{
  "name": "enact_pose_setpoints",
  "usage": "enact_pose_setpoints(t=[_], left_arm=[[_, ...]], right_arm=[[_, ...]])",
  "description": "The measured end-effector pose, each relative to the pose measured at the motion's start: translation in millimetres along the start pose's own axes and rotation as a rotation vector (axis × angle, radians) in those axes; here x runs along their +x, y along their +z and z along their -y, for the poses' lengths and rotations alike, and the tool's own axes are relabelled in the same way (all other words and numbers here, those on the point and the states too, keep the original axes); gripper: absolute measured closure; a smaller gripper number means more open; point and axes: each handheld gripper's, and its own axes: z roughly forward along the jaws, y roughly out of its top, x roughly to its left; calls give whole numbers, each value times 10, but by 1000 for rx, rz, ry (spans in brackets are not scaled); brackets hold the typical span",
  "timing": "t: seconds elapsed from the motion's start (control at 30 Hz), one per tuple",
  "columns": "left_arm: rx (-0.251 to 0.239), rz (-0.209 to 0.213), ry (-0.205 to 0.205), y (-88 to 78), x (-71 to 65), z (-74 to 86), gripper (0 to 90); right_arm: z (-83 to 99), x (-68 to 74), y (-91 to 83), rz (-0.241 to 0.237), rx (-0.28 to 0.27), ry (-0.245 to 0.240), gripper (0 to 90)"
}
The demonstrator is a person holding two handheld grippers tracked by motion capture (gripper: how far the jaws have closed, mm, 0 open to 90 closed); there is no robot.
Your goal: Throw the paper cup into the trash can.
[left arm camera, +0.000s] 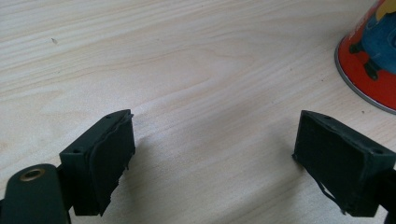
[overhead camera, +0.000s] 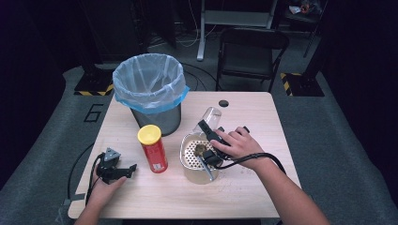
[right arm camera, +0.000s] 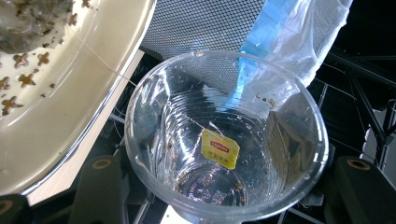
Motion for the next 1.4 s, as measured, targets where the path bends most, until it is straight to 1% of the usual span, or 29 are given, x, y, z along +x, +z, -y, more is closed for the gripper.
enact_pose_setpoints(t=[0.17,0.2,0.27,0.3,0.33,0.37,0.4,0.5,0.57,0.6,0.63,0.67,0.7,0.77,0.8,0.83,0.87,0.93,0.97,1.03,1.07,1.13,1.17,1.23,1.3,1.33,1.37,1.4], left_arm=[[0,0,0,0,0,0,119],[0,0,0,0,0,0,119],[0,0,0,0,0,0,119],[0,0,0,0,0,0,119],[0,0,0,0,0,0,119],[0,0,0,0,0,0,119],[0,0,0,0,0,0,119],[0,0,0,0,0,0,119],[0,0,0,0,0,0,119],[0,0,0,0,0,0,119],[0,0,0,0,0,0,119],[0,0,0,0,0,0,119],[0,0,0,0,0,0,119],[0,0,0,0,0,0,119],[0,0,0,0,0,0,119],[0,0,0,0,0,0,119],[0,0,0,0,0,0,119],[0,0,0,0,0,0,119],[0,0,0,0,0,0,119],[0,0,0,0,0,0,119],[0,0,0,0,0,0,119],[0,0,0,0,0,0,119],[0,0,0,0,0,0,119],[0,0,0,0,0,0,119],[0,0,0,0,0,0,119],[0,0,0,0,0,0,119],[0,0,0,0,0,0,119],[0,0,0,0,0,0,119]], right_arm=[[7,-13,2,2,3,1,375],[6,-6,2,1,2,13,375],[0,-7,0,5,-2,16,375],[0,-22,5,3,-11,-4,375],[-1,-4,0,2,-2,25,375],[-3,-10,3,2,-4,19,375],[-2,0,5,-1,-1,33,375],[-1,1,14,-8,-2,45,375],[5,2,25,-8,-1,70,374],[12,-23,34,-10,-1,114,374],[23,-10,38,-16,5,165,374],[36,-51,54,-31,2,179,374],[50,-68,66,-46,2,238,374],[81,-105,84,-55,14,315,375],[99,-127,95,-62,17,365,375],[115,-138,102,-64,21,422,375],[135,-171,112,-62,23,461,375],[168,-217,129,-56,26,563,375],[185,-242,138,-59,23,621,375],[227,-285,165,-79,11,763,375],[258,-300,185,-84,2,839,375],[341,-326,239,-110,-20,1021,375],[392,-333,264,-122,-28,1126,374],[525,-347,329,-141,-49,1363,375],[661,-351,405,-139,-55,1567,374],[729,-351,445,-134,-58,1660,375],[788,-349,483,-131,-56,1743,375],[852,-342,526,-129,-62,1794,374]])
